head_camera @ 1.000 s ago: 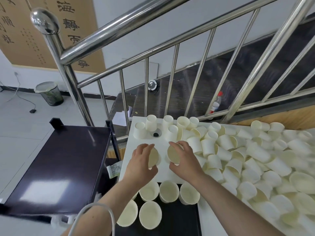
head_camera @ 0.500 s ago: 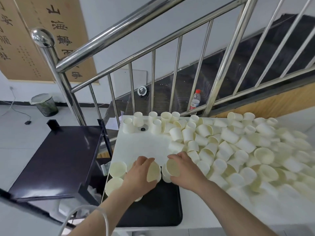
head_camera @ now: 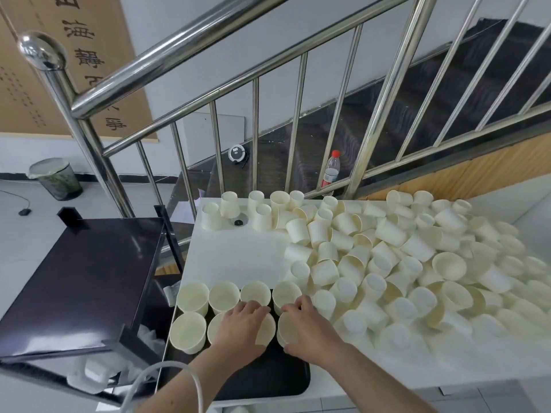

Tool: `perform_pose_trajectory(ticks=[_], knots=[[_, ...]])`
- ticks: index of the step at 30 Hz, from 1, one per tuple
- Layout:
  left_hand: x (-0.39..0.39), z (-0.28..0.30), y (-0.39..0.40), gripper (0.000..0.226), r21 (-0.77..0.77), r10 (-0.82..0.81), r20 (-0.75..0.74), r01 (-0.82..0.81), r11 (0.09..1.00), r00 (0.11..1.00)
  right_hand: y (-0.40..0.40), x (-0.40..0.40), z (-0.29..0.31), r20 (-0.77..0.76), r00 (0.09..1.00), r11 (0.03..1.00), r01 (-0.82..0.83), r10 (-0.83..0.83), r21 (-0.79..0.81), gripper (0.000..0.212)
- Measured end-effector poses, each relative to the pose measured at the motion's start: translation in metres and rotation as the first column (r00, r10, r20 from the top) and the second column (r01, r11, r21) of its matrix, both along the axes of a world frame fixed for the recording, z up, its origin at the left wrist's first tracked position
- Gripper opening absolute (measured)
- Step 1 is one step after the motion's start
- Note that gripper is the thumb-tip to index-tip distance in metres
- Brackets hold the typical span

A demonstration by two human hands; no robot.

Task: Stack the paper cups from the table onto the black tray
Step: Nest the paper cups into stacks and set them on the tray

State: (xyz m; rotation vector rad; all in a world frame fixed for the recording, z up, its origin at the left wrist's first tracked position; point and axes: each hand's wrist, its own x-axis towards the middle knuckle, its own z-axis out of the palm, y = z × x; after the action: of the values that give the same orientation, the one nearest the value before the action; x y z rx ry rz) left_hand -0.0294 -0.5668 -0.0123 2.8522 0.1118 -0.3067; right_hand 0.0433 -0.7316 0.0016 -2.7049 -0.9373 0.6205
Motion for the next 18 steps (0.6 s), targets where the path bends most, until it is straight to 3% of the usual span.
perform_pose_trajectory(ticks=[18], knots=[[0.002, -0.016, 0.011, 0.079, -0.029, 0.017, -0.001, -0.017, 0.999, 1.0, 0.004, 0.01, -0.022, -0.007, 1.0, 1.0, 0.001, -0.001, -0.026, 0.098]])
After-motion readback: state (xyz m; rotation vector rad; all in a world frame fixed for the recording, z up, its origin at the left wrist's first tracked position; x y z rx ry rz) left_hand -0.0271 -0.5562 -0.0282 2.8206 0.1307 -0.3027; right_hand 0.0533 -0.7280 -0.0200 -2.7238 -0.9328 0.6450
